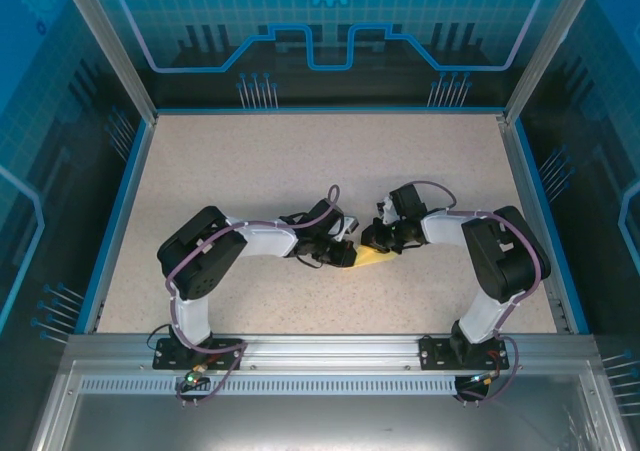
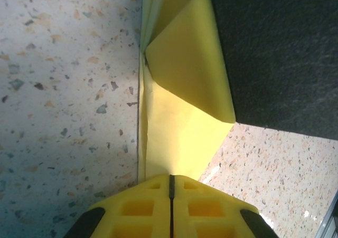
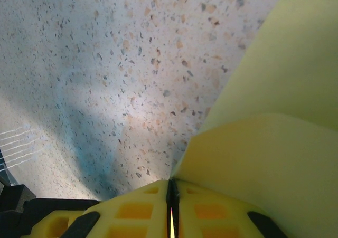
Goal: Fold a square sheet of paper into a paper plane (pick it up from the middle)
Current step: Fourth fold the wing at the center of the table.
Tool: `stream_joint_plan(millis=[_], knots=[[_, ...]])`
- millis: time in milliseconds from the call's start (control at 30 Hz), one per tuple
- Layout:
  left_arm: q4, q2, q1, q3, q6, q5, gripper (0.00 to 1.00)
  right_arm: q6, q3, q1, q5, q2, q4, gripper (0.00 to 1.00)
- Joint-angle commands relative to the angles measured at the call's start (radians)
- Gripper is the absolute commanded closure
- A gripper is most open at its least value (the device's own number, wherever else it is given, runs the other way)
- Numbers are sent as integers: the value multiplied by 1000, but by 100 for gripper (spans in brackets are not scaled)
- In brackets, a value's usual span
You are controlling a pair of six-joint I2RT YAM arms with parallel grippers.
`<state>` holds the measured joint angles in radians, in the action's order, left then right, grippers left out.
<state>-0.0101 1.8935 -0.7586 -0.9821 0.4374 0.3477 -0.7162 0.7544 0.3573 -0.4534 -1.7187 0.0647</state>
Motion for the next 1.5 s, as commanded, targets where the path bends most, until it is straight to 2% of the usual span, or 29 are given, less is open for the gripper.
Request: stream_joint_plan(millis=[0, 900, 1367, 1467], knots=[[82, 47, -2, 19, -38, -56, 94, 39, -16, -45, 73, -7, 89, 87], [90, 36, 8, 67, -66, -30, 96, 89, 23, -235, 48, -14, 73, 85], [103, 26, 12, 87, -77, -29, 96, -62, -1, -302, 39, -2, 15, 85], [106, 20, 13, 90, -79, -29, 96, -116, -35, -334, -1, -8, -56, 84]])
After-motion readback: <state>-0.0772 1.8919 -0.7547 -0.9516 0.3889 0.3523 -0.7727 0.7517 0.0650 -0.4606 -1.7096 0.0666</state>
